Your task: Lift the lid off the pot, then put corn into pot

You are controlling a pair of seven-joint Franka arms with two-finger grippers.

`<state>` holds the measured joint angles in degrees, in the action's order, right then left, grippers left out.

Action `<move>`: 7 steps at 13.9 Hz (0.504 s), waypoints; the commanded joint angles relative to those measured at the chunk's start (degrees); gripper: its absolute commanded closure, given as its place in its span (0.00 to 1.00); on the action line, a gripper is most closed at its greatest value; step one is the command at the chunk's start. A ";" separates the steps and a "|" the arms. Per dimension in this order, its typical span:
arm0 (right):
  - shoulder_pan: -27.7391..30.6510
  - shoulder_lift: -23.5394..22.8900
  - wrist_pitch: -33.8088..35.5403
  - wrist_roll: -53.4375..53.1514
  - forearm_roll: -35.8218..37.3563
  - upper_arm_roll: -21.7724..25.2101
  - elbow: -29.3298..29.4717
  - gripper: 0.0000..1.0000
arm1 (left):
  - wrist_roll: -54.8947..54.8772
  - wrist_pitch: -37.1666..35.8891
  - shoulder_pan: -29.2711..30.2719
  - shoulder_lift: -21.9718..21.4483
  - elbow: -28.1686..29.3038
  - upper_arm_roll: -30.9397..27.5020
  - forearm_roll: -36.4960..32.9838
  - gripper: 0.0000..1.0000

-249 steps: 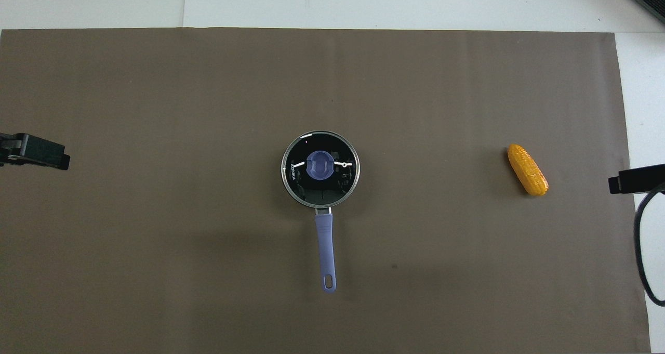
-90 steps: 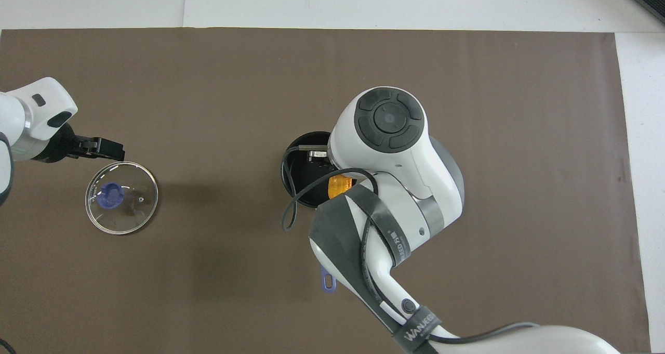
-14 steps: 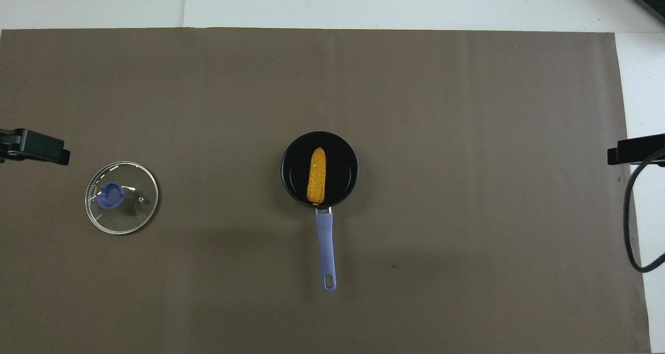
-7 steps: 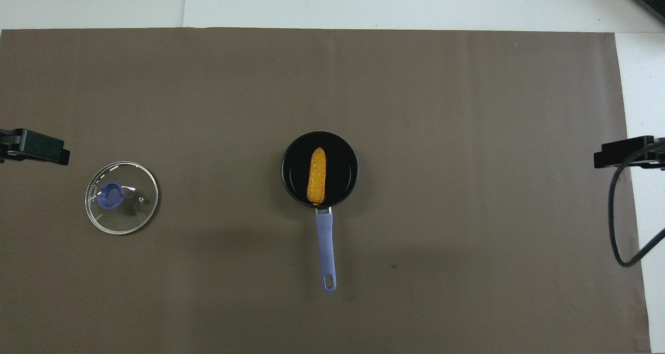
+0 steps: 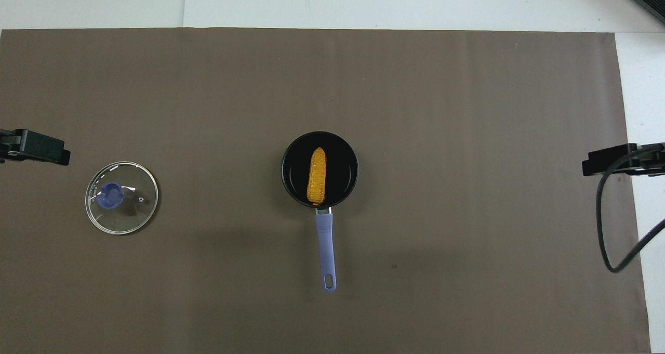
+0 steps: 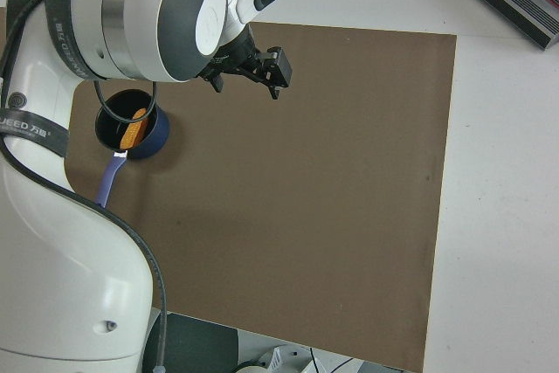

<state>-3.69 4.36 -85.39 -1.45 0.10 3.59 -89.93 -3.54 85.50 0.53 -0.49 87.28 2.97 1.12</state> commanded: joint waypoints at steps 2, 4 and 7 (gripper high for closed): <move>0.17 0.30 2.07 2.50 -0.02 0.02 -0.34 0.00 | -0.59 -0.51 0.35 -1.09 0.87 0.02 -0.16 0.00; 0.17 0.30 1.80 2.07 -0.10 0.02 -0.34 0.00 | -0.33 -0.69 0.35 -1.09 0.96 0.02 -0.16 0.00; 0.17 0.30 1.63 1.89 -0.19 0.02 -0.34 0.00 | -0.32 -0.51 0.43 -1.00 0.87 0.02 -0.16 0.00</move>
<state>-3.69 4.33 -84.60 -0.78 0.11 3.59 -90.08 -3.54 85.49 0.53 -0.49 87.28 2.94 1.12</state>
